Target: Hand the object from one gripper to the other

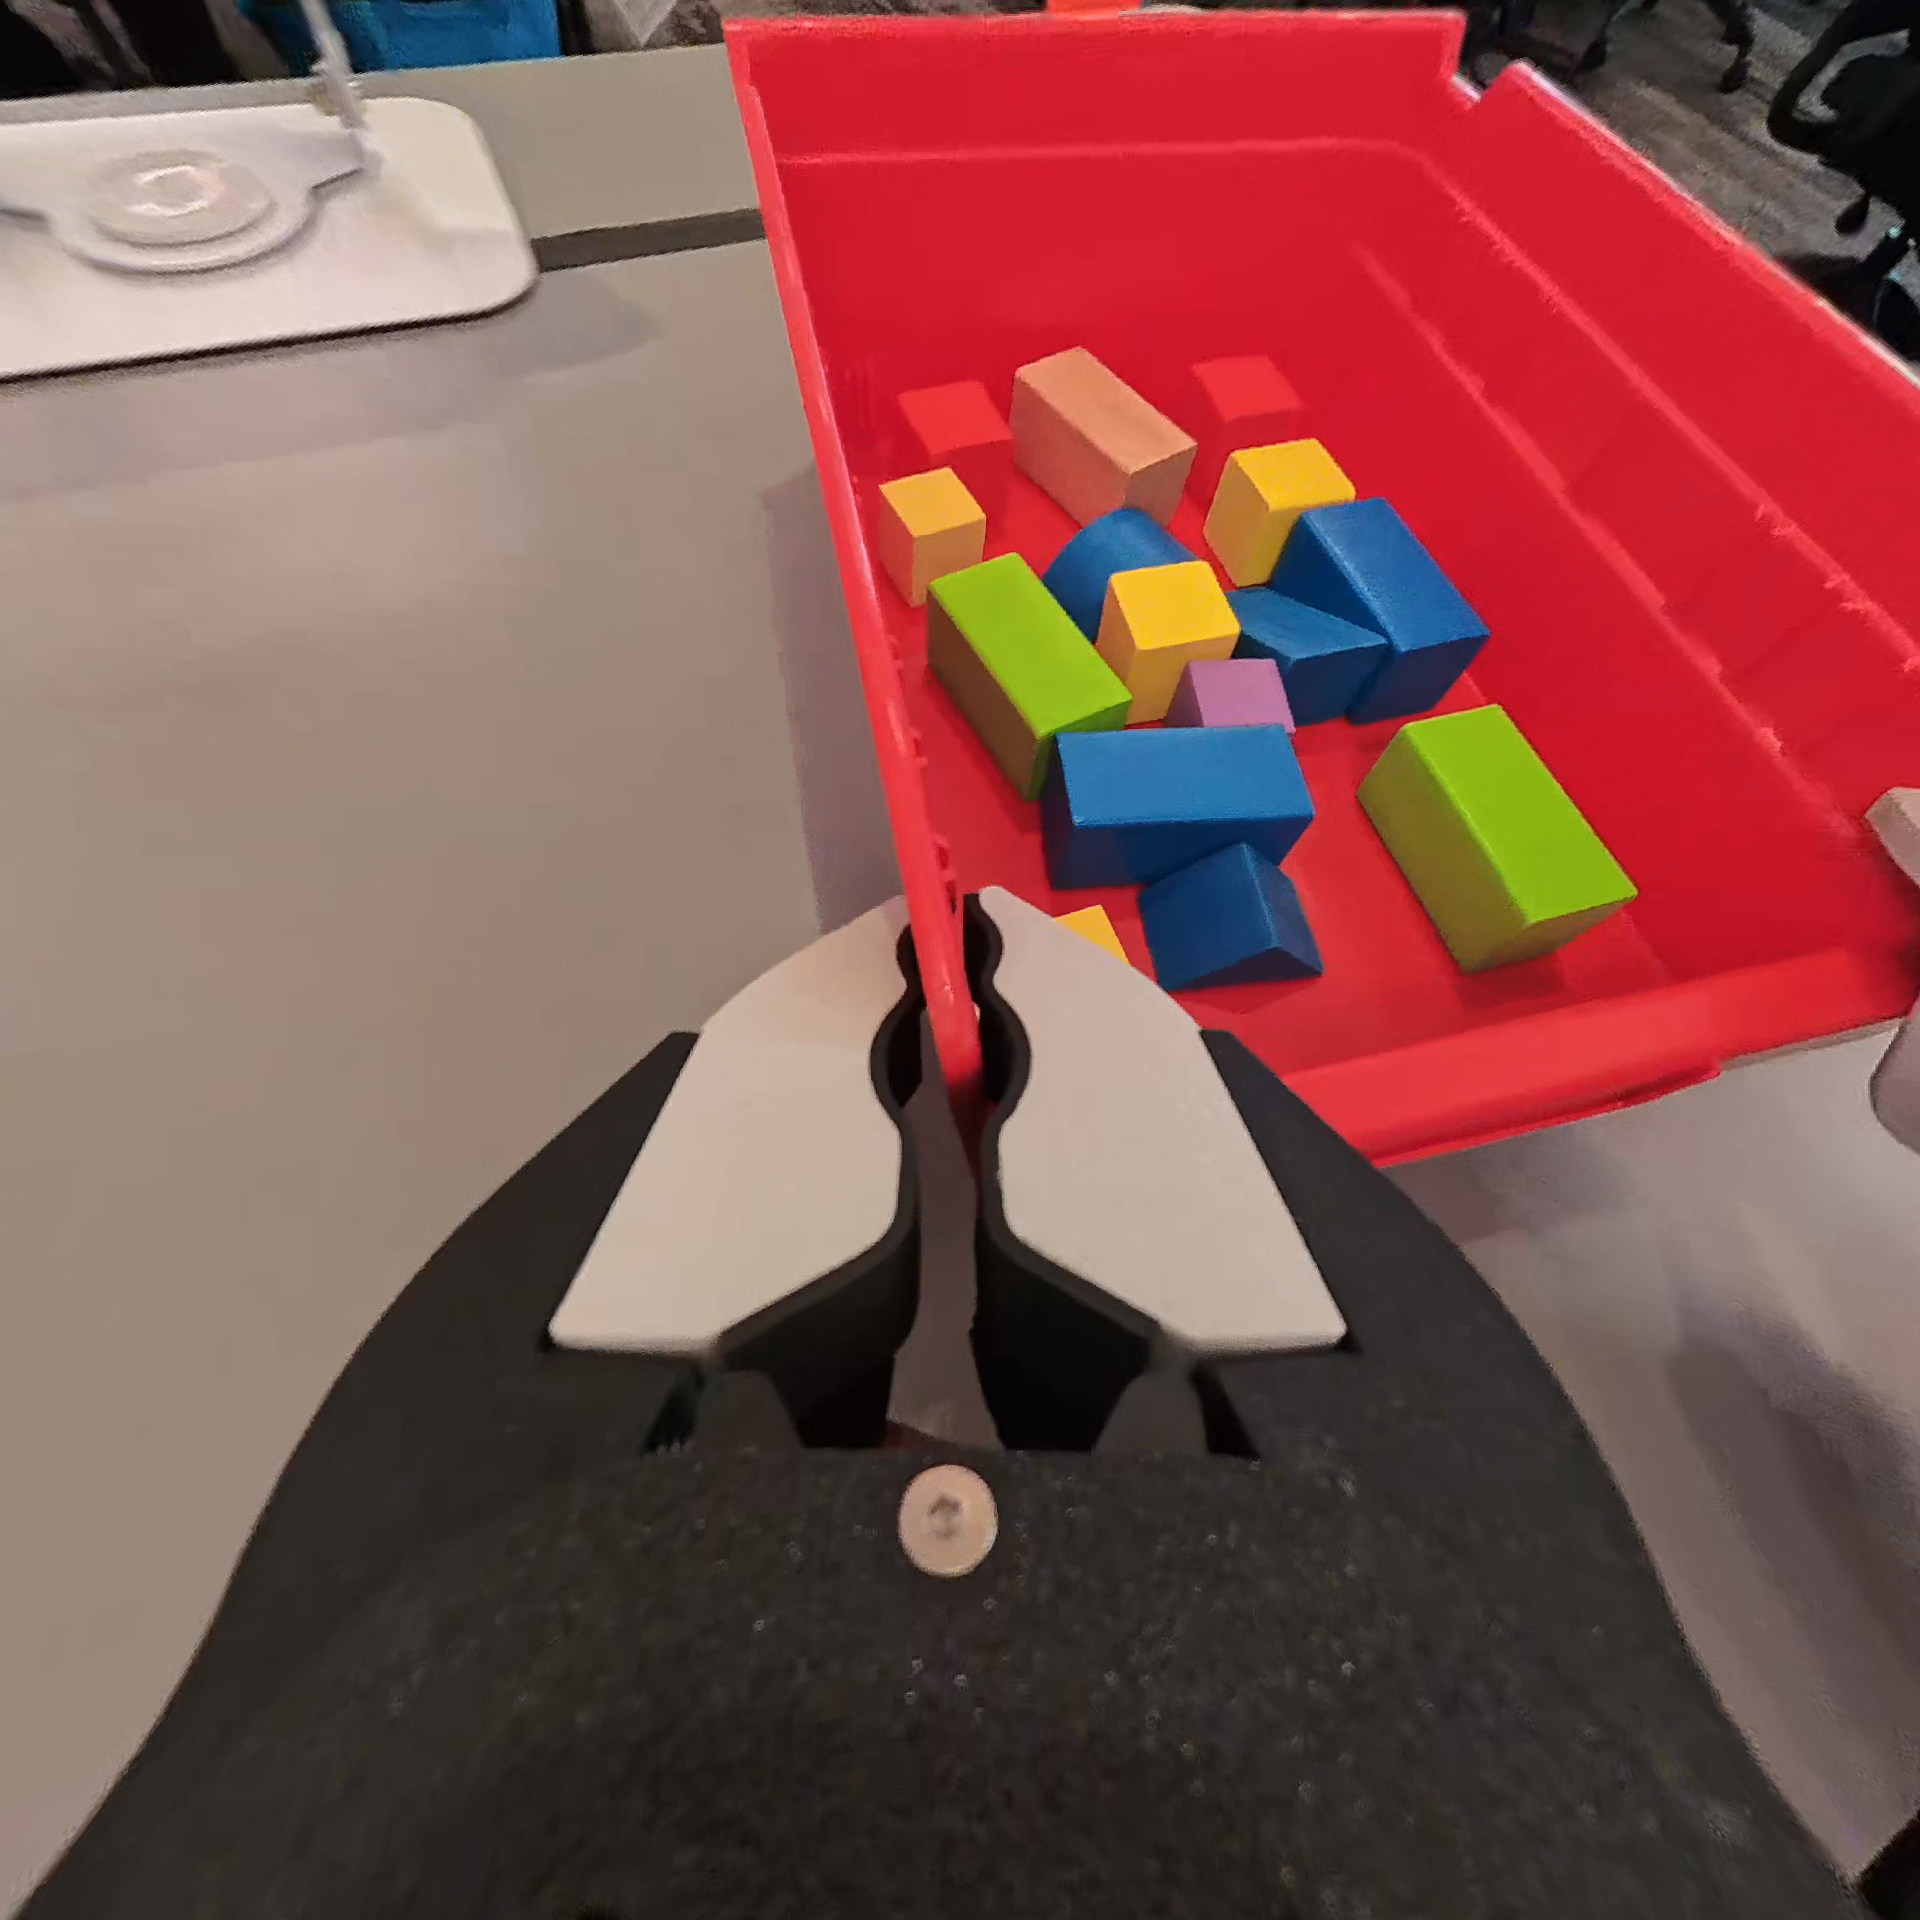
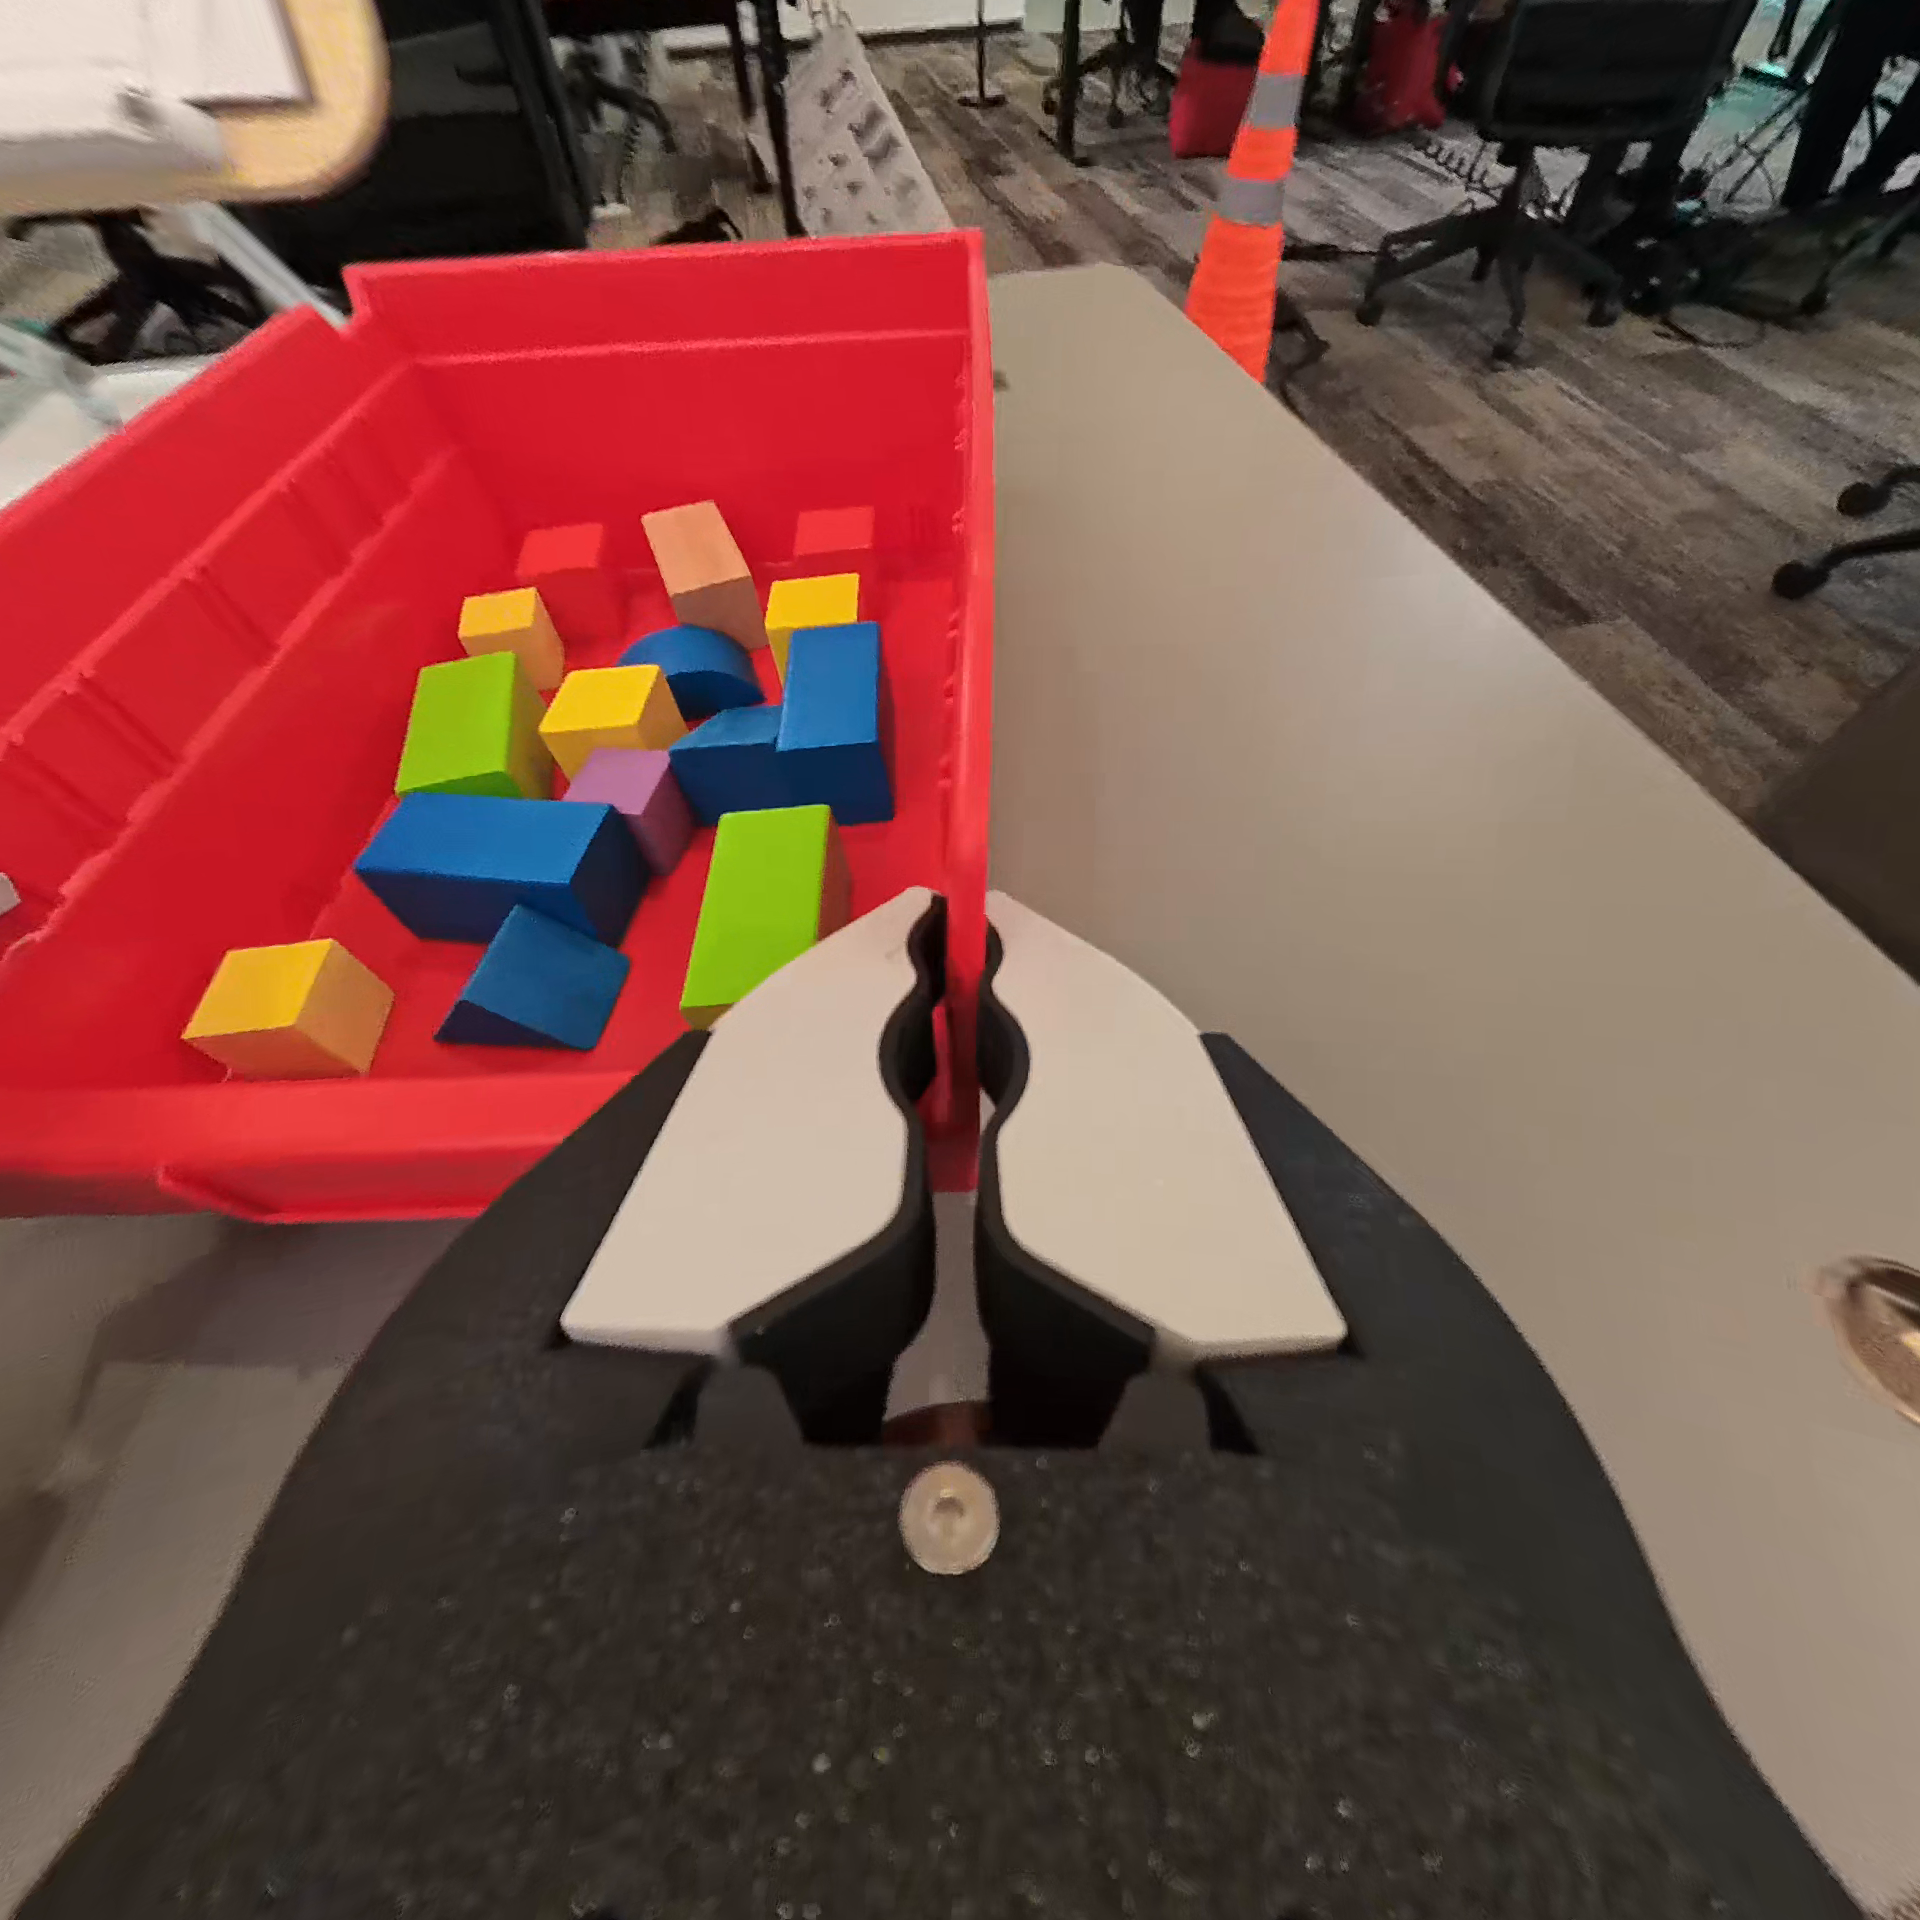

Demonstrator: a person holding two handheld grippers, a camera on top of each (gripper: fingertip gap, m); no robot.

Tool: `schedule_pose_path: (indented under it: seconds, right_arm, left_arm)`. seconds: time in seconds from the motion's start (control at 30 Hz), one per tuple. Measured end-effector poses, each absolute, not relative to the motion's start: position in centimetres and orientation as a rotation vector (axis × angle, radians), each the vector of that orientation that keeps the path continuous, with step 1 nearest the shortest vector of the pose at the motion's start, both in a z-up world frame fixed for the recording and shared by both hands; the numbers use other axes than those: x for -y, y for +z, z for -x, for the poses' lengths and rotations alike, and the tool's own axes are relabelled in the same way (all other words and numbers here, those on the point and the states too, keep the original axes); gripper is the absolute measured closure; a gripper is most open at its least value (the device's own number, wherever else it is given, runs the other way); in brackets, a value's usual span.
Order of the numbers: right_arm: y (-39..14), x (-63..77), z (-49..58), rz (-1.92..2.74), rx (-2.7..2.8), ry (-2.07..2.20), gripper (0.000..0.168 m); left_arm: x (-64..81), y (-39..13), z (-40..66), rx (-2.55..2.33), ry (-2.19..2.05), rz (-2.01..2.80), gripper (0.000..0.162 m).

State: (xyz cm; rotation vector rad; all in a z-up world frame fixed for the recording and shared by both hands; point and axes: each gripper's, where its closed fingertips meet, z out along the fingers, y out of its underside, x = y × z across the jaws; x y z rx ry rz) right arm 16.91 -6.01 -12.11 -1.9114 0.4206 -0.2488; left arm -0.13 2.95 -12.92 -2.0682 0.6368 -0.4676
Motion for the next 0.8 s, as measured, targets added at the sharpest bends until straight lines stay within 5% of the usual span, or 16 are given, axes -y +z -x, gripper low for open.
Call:
schedule_pose_path:
  seconds: [0.63,0.67,0.73,0.8]
  right_arm:
    - [-13.4,-4.1,4.8,1.943,-0.152,-0.04,0.166]
    - [-13.4,-4.0,5.0,1.962,-0.119,0.007,0.164]
    - [-12.3,-3.2,5.1,1.922,-0.059,0.094,0.152]
    - [-10.5,-2.2,4.2,1.834,0.018,0.076,0.129]
  left_arm:
    - [-8.7,-13.2,23.4,-0.334,-0.303,2.087,0.155]
    - [-8.5,-13.0,23.5,-0.332,-0.296,2.093,0.149]
    - [-7.9,-11.2,23.7,-0.322,-0.307,2.098,0.091]
    - [-6.9,-7.7,23.7,-0.37,-0.388,2.037,0.086]
